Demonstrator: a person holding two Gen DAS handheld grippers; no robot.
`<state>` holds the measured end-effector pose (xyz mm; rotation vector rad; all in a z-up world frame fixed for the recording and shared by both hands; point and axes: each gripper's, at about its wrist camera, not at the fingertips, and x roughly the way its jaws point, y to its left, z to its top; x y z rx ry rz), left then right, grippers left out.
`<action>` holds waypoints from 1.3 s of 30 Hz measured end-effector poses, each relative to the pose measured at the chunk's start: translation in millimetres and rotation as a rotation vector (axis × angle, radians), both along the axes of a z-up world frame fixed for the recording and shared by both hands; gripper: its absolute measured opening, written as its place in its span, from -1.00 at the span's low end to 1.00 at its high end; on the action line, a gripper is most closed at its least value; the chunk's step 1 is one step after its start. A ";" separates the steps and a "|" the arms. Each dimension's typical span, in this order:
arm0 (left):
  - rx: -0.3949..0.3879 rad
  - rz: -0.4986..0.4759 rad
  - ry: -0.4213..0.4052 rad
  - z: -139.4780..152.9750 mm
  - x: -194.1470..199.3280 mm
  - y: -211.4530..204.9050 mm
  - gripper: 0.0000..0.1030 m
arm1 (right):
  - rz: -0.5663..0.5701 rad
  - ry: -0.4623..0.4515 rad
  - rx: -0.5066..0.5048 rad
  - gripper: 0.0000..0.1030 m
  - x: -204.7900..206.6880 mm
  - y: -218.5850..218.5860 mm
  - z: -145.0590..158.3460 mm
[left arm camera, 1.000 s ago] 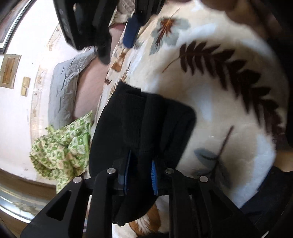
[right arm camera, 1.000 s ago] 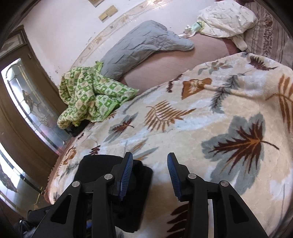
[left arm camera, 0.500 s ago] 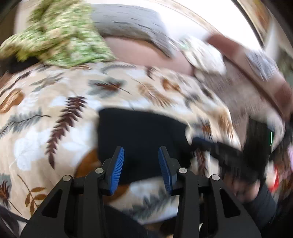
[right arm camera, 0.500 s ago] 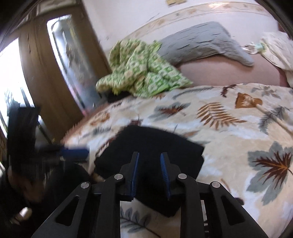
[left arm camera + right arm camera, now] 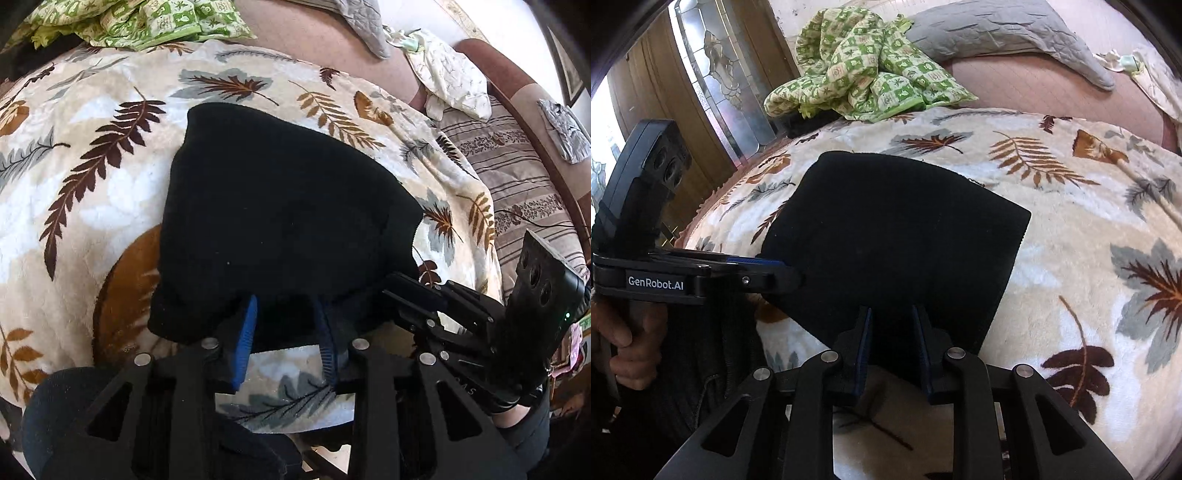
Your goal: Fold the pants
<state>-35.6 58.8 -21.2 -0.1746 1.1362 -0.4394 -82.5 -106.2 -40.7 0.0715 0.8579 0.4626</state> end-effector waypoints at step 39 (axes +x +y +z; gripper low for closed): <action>-0.026 0.068 0.055 -10.0 114.4 7.3 -0.44 | -0.047 -0.068 0.008 -0.62 61.2 -9.7 -5.9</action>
